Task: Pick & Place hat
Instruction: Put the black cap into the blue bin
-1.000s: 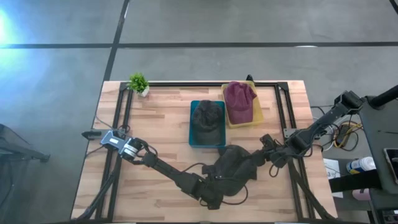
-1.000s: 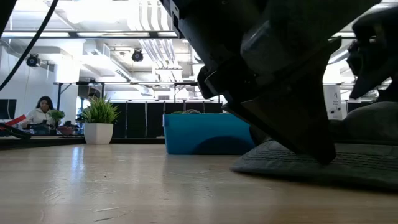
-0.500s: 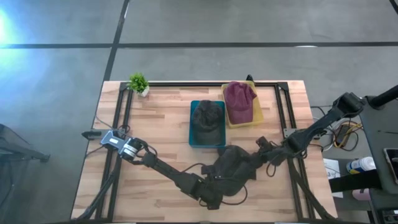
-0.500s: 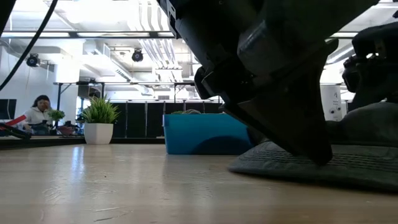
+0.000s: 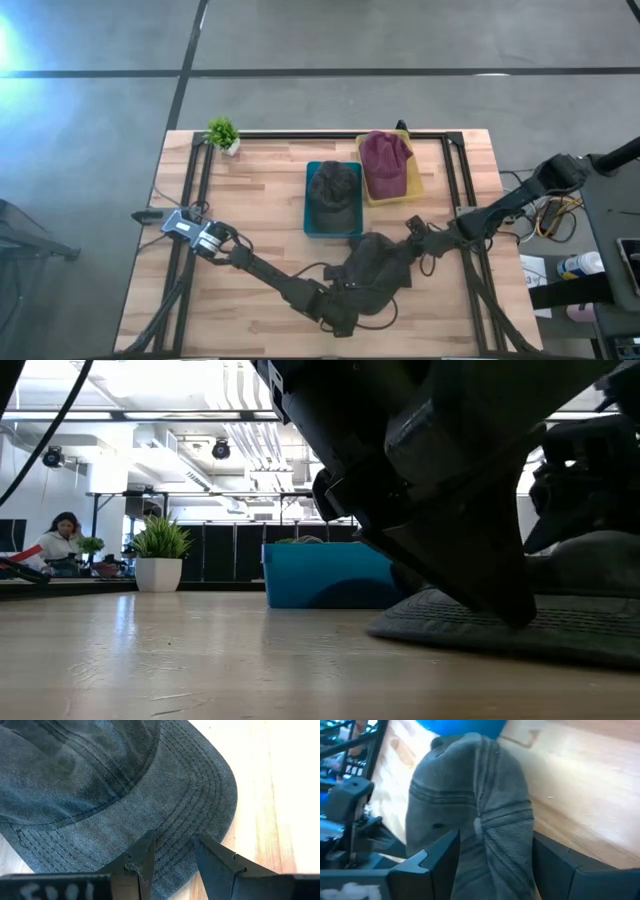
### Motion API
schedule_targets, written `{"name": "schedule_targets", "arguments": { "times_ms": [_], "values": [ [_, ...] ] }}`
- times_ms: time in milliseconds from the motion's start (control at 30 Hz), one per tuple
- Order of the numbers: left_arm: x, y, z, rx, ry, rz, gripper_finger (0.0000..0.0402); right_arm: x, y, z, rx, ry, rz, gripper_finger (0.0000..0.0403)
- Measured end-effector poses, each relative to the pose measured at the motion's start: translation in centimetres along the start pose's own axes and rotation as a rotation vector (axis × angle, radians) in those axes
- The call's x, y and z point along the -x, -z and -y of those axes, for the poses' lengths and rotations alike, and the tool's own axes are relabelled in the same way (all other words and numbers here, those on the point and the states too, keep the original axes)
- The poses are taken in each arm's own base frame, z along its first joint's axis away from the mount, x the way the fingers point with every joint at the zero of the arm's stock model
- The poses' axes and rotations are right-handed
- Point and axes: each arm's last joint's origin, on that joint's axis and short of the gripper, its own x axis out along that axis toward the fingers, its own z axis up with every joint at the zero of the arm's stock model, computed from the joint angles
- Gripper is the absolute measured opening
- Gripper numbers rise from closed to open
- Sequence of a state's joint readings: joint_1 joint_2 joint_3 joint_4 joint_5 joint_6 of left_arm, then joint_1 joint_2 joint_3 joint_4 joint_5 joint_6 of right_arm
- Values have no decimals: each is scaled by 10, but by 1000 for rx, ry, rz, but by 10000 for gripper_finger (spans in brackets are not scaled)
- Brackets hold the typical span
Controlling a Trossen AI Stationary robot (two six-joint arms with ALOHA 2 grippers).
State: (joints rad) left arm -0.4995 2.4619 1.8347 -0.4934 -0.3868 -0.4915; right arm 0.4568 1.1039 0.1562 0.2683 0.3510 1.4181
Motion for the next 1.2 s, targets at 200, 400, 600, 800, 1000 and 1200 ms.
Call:
{"name": "schedule_targets", "arguments": {
  "times_ms": [200,400,600,800,1000,1200],
  "values": [
    [0,-1,0,2,-17,14,138,-13,-1,-4,34,19,-101,212],
    [0,-2,-1,4,-42,35,138,-23,-1,-27,143,-19,-153,167],
    [5,-6,-2,12,-74,73,138,-23,-6,-60,290,-63,-177,68],
    [38,-17,-2,-8,-242,193,138,-13,-14,-90,421,21,-232,13],
    [74,-11,-6,-2,-383,195,138,8,-31,-141,636,67,-240,11],
    [103,1,-22,132,-516,174,138,37,-46,-190,892,232,-192,11]
  ]
}}
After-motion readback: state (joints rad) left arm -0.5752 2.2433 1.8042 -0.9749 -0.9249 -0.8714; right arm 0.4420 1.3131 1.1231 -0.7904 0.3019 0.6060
